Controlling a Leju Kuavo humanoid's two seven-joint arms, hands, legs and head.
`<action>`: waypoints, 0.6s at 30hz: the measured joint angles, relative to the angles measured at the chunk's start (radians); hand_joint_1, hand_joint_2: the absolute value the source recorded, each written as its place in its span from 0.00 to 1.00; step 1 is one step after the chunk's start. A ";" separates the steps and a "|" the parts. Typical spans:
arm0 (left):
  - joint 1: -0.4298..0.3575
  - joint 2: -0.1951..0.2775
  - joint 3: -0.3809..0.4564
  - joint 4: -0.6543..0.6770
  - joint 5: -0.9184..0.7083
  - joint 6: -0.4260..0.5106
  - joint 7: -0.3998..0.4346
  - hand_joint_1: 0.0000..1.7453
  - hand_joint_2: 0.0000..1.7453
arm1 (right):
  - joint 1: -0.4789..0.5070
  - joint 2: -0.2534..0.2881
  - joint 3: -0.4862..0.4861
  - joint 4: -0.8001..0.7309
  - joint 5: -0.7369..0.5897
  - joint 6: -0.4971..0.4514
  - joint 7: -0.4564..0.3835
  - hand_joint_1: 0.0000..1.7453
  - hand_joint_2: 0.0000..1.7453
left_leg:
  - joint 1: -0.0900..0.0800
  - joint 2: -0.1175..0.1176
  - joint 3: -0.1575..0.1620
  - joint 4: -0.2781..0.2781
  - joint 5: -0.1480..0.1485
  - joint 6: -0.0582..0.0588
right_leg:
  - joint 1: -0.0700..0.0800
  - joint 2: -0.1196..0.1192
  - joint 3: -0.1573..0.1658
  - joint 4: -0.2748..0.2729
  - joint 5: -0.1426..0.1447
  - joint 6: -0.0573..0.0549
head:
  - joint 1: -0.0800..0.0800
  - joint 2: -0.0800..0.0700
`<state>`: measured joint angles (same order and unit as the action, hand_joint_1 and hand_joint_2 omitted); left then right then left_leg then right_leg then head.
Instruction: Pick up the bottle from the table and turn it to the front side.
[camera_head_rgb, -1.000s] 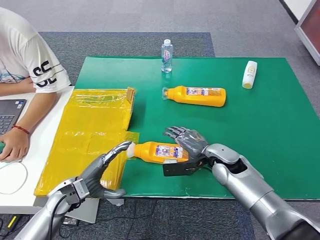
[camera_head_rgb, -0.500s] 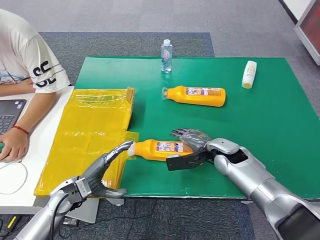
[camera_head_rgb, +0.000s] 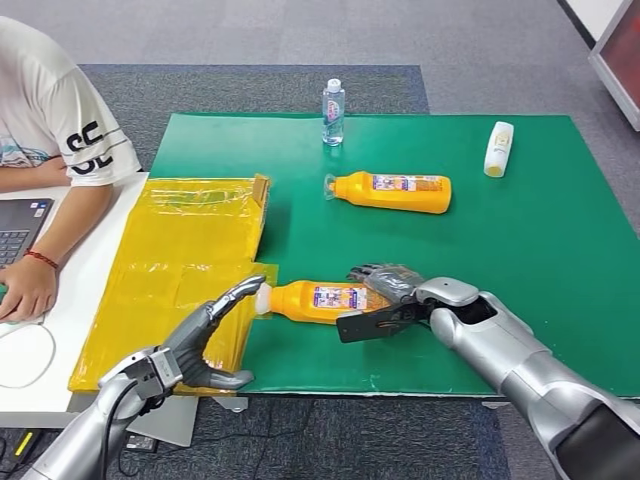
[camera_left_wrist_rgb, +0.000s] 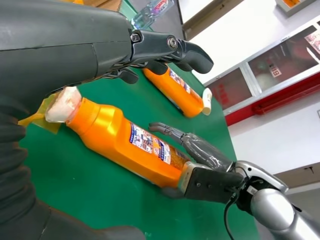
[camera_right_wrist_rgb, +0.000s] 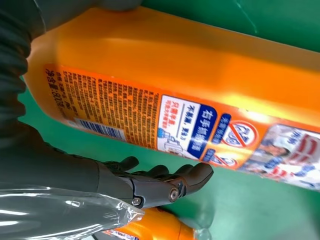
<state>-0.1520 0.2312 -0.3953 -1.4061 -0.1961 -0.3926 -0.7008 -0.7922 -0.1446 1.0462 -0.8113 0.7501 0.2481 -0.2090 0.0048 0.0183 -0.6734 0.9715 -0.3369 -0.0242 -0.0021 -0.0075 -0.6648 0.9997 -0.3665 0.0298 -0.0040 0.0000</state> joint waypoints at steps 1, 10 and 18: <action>-0.001 0.000 -0.001 0.002 0.000 0.000 0.000 0.00 1.00 | -0.001 0.000 0.004 0.003 0.000 0.002 0.001 0.16 1.00 | 0.000 0.000 0.000 0.000 0.000 0.000 | 0.000 0.000 0.000 0.000 0.000 0.000 | 0.000 0.000; -0.006 0.000 -0.007 0.010 0.005 0.005 0.000 0.00 1.00 | -0.020 0.000 0.033 0.015 -0.007 0.019 0.017 1.00 1.00 | 0.000 0.000 0.000 0.000 0.001 0.000 | 0.000 0.000 0.000 0.000 0.000 0.000 | 0.000 0.000; -0.006 0.001 -0.009 0.013 0.004 0.010 0.000 0.00 1.00 | -0.027 -0.004 0.046 0.014 -0.031 0.012 0.029 1.00 1.00 | 0.000 0.000 0.000 0.000 0.001 0.000 | 0.000 0.000 0.000 0.000 0.000 0.000 | 0.000 0.000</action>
<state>-0.1579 0.2323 -0.4044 -1.3931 -0.1925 -0.3829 -0.7009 -0.8197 -0.1485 1.0925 -0.7969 0.7192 0.2598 -0.1801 0.0048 0.0183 -0.6734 0.9715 -0.3361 -0.0244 -0.0021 -0.0076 -0.6649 0.9997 -0.3664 0.0298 -0.0039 0.0000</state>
